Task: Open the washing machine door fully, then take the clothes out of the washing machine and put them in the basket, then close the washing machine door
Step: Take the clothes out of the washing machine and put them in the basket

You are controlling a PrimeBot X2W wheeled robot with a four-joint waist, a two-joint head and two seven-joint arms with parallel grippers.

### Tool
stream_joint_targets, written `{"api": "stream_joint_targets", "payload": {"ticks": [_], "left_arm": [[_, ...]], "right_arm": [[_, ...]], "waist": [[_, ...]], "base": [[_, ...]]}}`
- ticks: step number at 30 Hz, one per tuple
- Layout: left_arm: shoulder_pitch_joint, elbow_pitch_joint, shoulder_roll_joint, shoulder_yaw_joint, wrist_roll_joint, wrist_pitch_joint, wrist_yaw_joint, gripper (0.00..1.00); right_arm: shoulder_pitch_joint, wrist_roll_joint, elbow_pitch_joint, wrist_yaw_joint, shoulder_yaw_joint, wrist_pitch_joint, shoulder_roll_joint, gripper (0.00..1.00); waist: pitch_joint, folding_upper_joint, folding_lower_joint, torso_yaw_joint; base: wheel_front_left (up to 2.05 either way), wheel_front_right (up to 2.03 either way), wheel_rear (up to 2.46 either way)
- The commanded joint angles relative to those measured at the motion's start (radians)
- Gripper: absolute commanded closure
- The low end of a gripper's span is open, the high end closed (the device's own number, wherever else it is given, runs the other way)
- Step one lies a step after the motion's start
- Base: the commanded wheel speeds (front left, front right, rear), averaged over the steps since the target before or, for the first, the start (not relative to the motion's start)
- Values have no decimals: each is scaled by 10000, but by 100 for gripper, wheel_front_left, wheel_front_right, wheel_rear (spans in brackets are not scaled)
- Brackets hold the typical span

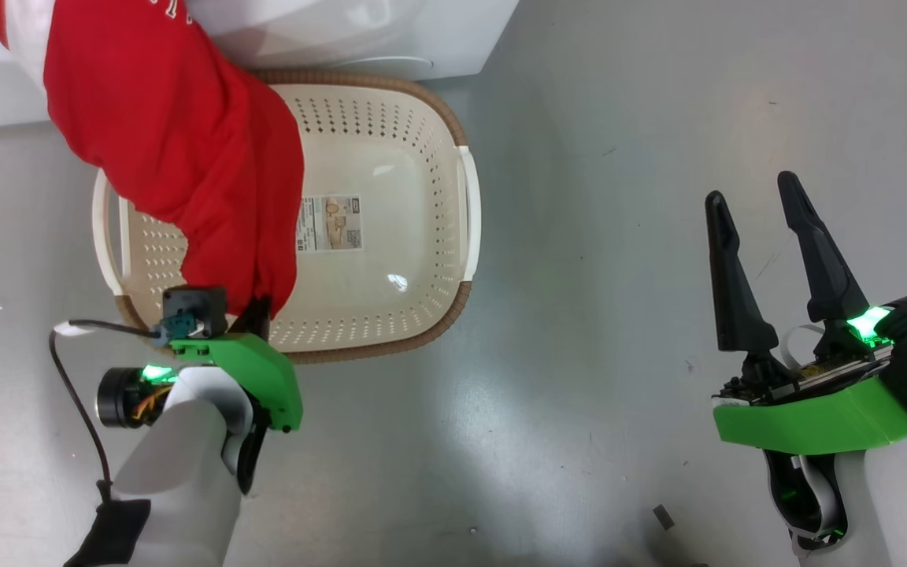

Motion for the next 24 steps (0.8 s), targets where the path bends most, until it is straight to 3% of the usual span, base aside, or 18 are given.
{"api": "stream_joint_targets", "payload": {"ticks": [1, 11, 12, 13, 14, 24], "left_arm": [[218, -38, 250, 117, -95, 55, -25, 100], [293, -24, 249, 71, -277, 161, 30, 100], [265, -23, 252, 69, -283, 134, 58, 69], [233, -23, 259, 58, -276, 99, 94, 4], [205, -23, 259, 48, -273, 69, 107, 0], [-30, -171, 289, 87, -323, -148, 129, 0]], "right_arm": [[43, 24, -216, 62, 253, -63, -66, 0], [14, 86, -214, 62, 275, -63, -66, 0], [10, 93, -209, 62, 273, -63, -66, 0], [8, 98, -204, 62, 275, -63, -66, 0], [7, 104, -197, 62, 278, -63, -66, 0], [51, 136, -155, 62, 240, -63, -66, 0]], "waist": [[15, -1, 0, -2], [41, -1, 0, -60], [37, -1, 0, -59], [29, -1, 0, -57], [15, -1, 0, -54], [-166, -1, 0, 75]], "base": [[0, 0, 0], [0, 0, 0], [0, 0, 0], [0, 0, 0], [0, 0, 0], [0, 0, 0]]}}
